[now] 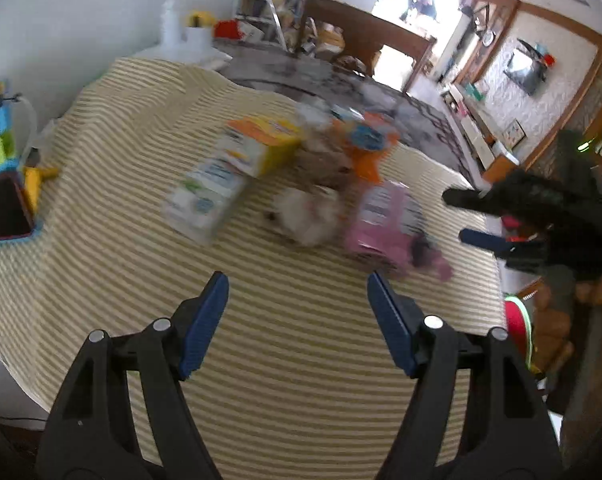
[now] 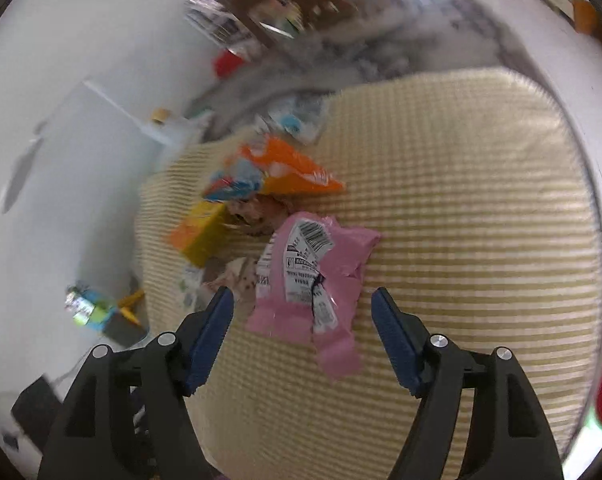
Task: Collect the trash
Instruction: 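Grasp the white milk carton with the left tool while the right tool grasps the pink wrapper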
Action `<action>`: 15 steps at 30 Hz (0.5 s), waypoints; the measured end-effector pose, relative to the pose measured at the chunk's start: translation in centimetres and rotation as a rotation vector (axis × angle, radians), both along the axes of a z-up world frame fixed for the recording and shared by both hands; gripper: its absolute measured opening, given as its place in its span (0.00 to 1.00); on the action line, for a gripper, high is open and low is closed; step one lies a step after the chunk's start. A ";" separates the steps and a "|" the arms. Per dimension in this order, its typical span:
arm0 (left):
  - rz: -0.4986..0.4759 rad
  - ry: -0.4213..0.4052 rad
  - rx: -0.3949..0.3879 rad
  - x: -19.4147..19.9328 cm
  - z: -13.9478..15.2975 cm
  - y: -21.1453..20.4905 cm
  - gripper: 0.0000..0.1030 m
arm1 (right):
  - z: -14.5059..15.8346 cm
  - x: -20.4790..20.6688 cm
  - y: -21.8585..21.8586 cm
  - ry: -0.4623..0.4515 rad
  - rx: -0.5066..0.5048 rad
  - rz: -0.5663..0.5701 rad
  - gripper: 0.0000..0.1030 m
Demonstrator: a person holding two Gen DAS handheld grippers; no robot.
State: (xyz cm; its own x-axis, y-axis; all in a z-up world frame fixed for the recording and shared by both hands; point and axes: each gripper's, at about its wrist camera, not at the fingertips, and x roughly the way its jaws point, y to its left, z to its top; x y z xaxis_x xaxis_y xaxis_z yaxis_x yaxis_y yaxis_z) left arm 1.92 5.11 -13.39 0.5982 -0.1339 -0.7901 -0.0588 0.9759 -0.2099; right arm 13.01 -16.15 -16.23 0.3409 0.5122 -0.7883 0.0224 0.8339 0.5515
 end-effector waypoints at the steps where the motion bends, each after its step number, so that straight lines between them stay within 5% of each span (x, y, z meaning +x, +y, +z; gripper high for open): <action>1: 0.002 0.003 0.016 0.1 -0.1 0.7 0.67 | -0.8 0.7 0.4 0.012 -0.017 -0.007 0.69; 6: 0.035 0.028 0.002 1.9 -0.8 4.8 0.67 | -3.8 2.5 2.6 0.080 -0.063 -0.025 0.71; 10: 0.009 0.032 0.014 4.0 -1.2 6.1 0.67 | -5.3 3.0 3.3 0.106 -0.009 0.022 0.44; 15: -0.054 0.070 0.023 7.9 -2.7 5.8 0.67 | -2.1 0.3 2.4 0.012 -0.039 0.033 0.36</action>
State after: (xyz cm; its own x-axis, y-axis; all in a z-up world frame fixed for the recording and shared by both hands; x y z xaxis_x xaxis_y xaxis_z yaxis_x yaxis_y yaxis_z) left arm 9.77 10.92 -16.12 0.5339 -0.1458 -0.8329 -0.0195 0.9827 -0.1844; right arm 13.30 -13.75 -18.32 0.3149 0.4915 -0.8119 0.0007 0.8553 0.5181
